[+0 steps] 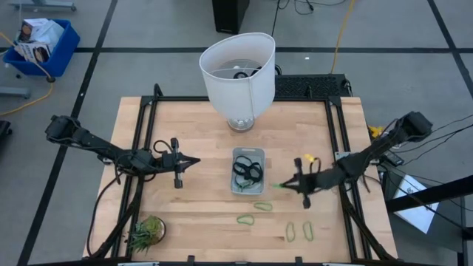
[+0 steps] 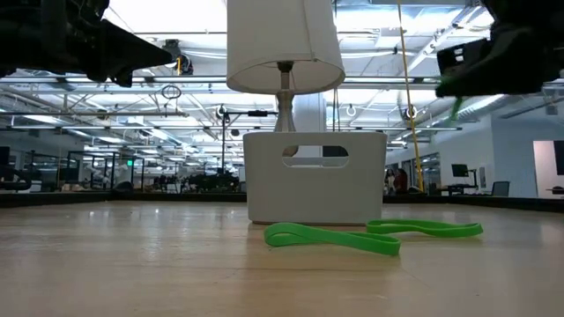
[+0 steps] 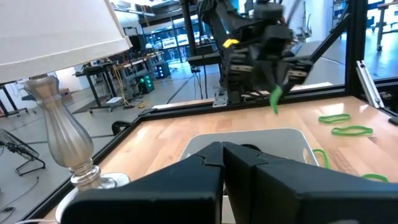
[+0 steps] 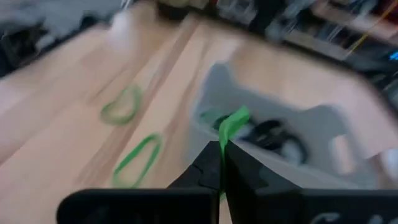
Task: Pick and place rubber bands into bin
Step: Put the green rubber band into the gray bin
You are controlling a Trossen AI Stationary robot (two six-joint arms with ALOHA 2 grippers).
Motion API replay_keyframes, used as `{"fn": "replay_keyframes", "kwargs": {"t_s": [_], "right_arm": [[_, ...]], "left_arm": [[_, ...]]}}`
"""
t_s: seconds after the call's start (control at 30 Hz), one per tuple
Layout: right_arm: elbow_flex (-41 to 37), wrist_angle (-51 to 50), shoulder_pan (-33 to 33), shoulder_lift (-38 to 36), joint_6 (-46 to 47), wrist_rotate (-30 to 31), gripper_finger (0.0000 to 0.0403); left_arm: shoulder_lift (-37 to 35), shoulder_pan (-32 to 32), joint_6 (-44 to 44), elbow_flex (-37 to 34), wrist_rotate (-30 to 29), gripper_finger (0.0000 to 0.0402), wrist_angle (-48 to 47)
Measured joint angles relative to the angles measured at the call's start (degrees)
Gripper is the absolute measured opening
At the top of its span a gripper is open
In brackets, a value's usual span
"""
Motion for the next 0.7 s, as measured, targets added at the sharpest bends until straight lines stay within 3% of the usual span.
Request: {"fn": "replay_keyframes", "kwargs": {"t_s": [0.33, 0.7], "right_arm": [[-16.33, 12.82, -4.13, -17.38, -0.45, 0.19, 0.0001], [-18.91, 13.93, -4.73, -22.76, 1.07, 0.43, 0.0000]], "left_arm": [[0.02, 0.00, 0.64, 0.00, 0.00, 0.0006, -0.48], [0.02, 0.00, 1.38, 0.00, -0.34, 0.0006, -0.74]]}}
